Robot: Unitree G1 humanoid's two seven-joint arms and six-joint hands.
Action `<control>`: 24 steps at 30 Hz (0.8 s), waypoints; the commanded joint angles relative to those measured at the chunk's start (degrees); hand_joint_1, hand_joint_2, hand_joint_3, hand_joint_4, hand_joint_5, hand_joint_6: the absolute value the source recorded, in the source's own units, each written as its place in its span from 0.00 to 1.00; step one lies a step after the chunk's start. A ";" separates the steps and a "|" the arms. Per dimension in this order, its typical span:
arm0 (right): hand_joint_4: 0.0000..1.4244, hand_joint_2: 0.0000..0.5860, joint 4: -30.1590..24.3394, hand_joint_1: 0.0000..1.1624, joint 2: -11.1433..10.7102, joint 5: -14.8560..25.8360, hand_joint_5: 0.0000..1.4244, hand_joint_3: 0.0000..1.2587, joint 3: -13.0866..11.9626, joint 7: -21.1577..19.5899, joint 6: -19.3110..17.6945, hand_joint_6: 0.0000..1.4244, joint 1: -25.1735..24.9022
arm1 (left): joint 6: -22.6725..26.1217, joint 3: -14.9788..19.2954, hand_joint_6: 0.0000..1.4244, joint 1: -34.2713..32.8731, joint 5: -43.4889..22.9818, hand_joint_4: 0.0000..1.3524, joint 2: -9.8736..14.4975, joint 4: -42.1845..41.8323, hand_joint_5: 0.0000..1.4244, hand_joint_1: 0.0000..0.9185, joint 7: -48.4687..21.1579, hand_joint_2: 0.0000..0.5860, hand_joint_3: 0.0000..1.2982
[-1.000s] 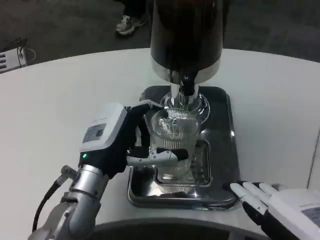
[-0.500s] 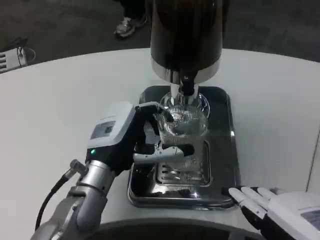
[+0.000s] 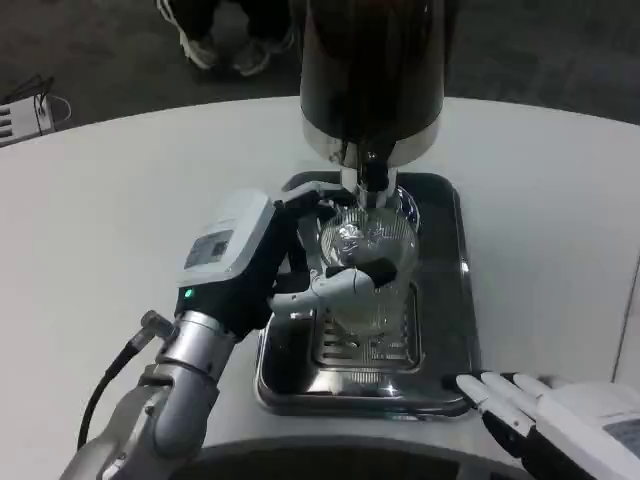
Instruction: Grasp the cup under the faucet to collect the drink, then remove the cup.
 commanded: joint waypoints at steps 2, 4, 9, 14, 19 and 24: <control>0.00 0.75 0.45 0.51 -0.70 0.63 0.00 0.01 0.34 -0.71 0.72 0.00 -0.13 | -1.64 0.86 0.85 2.79 -1.35 0.29 1.86 -2.41 0.59 0.10 -1.47 0.03 0.27; 0.00 0.75 0.51 0.51 -0.71 0.42 0.00 0.01 0.54 -0.88 0.79 0.00 -0.17 | -1.59 1.40 0.85 3.88 -1.80 0.29 2.40 -3.99 0.59 0.10 -2.10 0.03 0.26; 0.00 0.76 0.76 0.50 -0.63 -0.01 0.00 0.01 0.92 -1.17 1.10 0.00 -0.58 | -1.05 3.47 0.84 7.81 -3.67 0.29 4.37 -9.77 0.59 0.10 -4.17 0.04 0.26; 0.00 0.76 1.20 0.50 -0.37 -0.73 0.00 0.02 1.59 -1.49 1.82 0.00 -1.67 | -0.55 7.32 0.81 13.04 -6.05 0.30 5.83 -17.64 0.55 0.09 -5.77 0.05 0.26; 0.00 0.76 1.88 0.50 0.21 -1.96 0.00 0.02 3.29 -1.62 2.81 0.00 -2.90 | -0.83 11.43 0.70 16.80 -10.89 0.31 7.09 -25.33 0.48 0.09 -9.97 0.06 0.29; 0.00 0.76 2.71 0.50 0.31 -2.87 0.00 0.02 4.82 -1.67 3.34 0.00 -3.79 | -1.30 14.32 0.43 17.50 -19.24 0.31 7.54 -31.61 0.35 0.06 -16.96 0.09 0.33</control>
